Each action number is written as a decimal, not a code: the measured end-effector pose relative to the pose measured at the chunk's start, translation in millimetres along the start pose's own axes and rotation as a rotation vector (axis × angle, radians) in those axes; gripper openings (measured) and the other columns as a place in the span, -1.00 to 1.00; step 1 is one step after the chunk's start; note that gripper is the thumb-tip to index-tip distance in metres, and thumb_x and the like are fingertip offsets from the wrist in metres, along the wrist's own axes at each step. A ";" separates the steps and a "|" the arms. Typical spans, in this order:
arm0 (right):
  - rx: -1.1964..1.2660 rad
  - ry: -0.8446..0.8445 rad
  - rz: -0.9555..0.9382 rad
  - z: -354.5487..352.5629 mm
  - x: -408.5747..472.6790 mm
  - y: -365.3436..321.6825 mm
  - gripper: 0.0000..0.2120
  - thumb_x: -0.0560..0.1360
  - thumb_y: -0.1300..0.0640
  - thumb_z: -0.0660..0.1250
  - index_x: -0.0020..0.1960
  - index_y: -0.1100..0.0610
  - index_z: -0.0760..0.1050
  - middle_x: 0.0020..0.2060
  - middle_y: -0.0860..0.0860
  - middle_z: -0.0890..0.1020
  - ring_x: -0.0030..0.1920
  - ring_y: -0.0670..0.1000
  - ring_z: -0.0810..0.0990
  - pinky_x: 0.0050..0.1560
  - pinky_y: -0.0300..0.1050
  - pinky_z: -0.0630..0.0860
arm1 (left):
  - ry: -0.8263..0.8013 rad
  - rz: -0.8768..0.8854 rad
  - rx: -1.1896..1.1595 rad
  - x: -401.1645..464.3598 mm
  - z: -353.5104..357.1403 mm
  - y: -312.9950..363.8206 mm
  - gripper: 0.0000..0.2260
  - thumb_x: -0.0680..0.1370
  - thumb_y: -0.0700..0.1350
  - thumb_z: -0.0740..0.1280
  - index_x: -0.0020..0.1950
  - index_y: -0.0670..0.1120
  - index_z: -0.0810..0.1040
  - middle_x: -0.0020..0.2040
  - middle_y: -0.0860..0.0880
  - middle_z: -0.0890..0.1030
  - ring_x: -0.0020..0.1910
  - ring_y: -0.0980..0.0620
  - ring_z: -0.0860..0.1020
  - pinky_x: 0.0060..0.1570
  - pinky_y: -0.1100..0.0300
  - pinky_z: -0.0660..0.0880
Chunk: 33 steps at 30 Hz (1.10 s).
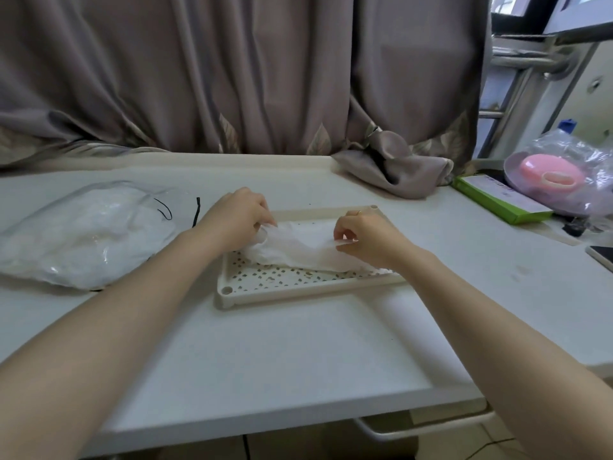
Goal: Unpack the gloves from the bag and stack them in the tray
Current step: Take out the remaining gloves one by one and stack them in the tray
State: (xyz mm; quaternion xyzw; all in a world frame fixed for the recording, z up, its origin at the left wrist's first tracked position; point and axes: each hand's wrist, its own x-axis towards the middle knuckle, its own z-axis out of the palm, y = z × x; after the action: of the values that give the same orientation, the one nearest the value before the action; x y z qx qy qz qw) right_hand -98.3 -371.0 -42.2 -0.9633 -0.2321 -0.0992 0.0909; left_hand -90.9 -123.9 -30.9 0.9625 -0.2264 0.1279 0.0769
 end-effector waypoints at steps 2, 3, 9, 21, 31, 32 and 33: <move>-0.051 -0.082 -0.004 -2.8 -2.5 -7.5 -0.86 0.49 0.18 0.28 0.00 0.03 0.55 -0.16 -0.12 0.45 -0.15 -0.05 0.40 0.10 0.01 0.42 | 0.018 0.042 0.036 -5.0 -2.9 -0.2 -0.63 0.49 -0.33 0.21 0.14 0.01 0.63 0.03 -0.01 0.51 0.11 -0.06 0.39 0.08 0.14 0.27; -0.070 -0.155 0.008 -5.8 -4.4 -11.9 -0.78 0.49 0.23 0.23 0.04 0.01 0.56 -0.12 -0.11 0.46 -0.12 -0.05 0.40 0.09 -0.03 0.43 | -0.024 0.052 0.068 -8.0 -4.8 1.5 -0.64 0.51 -0.29 0.22 0.16 0.05 0.61 0.03 0.01 0.50 0.12 -0.03 0.38 0.09 0.16 0.25; 0.466 -0.414 0.273 -19.0 -10.8 -5.1 -0.70 0.49 -0.17 0.24 0.08 -0.04 0.58 0.06 -0.10 0.58 0.11 -0.02 0.52 0.15 -0.09 0.45 | -0.402 -0.101 -0.090 -25.6 -11.2 15.3 -0.51 0.33 0.45 0.12 0.04 0.25 0.61 -0.07 0.10 0.55 0.01 0.09 0.48 0.06 0.10 0.44; 0.057 -0.457 0.410 16.0 -0.5 8.3 0.09 0.28 -0.44 0.30 0.54 0.09 -0.11 0.54 0.04 -0.09 0.53 0.05 -0.16 0.47 0.10 -0.05 | -0.387 -0.221 0.024 -14.0 32.2 23.0 -0.20 0.51 0.29 0.15 0.53 -0.11 -0.13 0.52 -0.13 0.13 0.46 -0.10 0.19 0.36 0.00 0.24; -0.032 -0.266 0.454 0.3 -1.6 -13.9 0.18 0.21 -0.46 0.33 0.55 0.08 -0.17 0.47 0.08 -0.41 0.50 0.11 -0.34 0.50 0.08 -0.13 | -0.248 -0.187 -0.020 -23.3 26.0 21.7 -0.39 0.55 0.28 -0.03 0.52 0.00 0.11 0.55 -0.04 0.02 0.52 -0.06 -0.15 0.46 0.00 -0.16; 0.004 -0.220 0.369 -2.3 -0.8 -21.3 0.08 0.28 -0.43 0.31 0.55 0.05 -0.12 0.49 0.07 -0.37 0.51 0.10 -0.31 0.50 0.09 -0.12 | -0.141 -0.159 -0.048 -26.5 21.8 18.4 -0.48 0.58 0.21 0.02 0.49 0.02 0.20 0.54 -0.02 0.08 0.52 -0.03 -0.12 0.46 0.02 -0.14; 0.032 -0.180 0.285 -3.4 2.2 -32.0 -0.03 0.36 -0.38 0.28 0.55 0.04 -0.06 0.51 0.06 -0.30 0.52 0.10 -0.26 0.50 0.09 -0.09 | -0.036 -0.137 -0.054 -31.4 16.3 12.5 -0.55 0.60 0.13 0.07 0.45 0.01 0.29 0.53 -0.02 0.13 0.52 -0.03 -0.08 0.46 0.05 -0.11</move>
State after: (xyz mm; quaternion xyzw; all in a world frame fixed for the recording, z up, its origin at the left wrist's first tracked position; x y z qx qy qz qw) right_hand -111.7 -342.8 -34.3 -0.9899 -0.1019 0.0052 0.0980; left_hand -120.3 -125.3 -54.1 0.9754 -0.1648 0.0990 0.1076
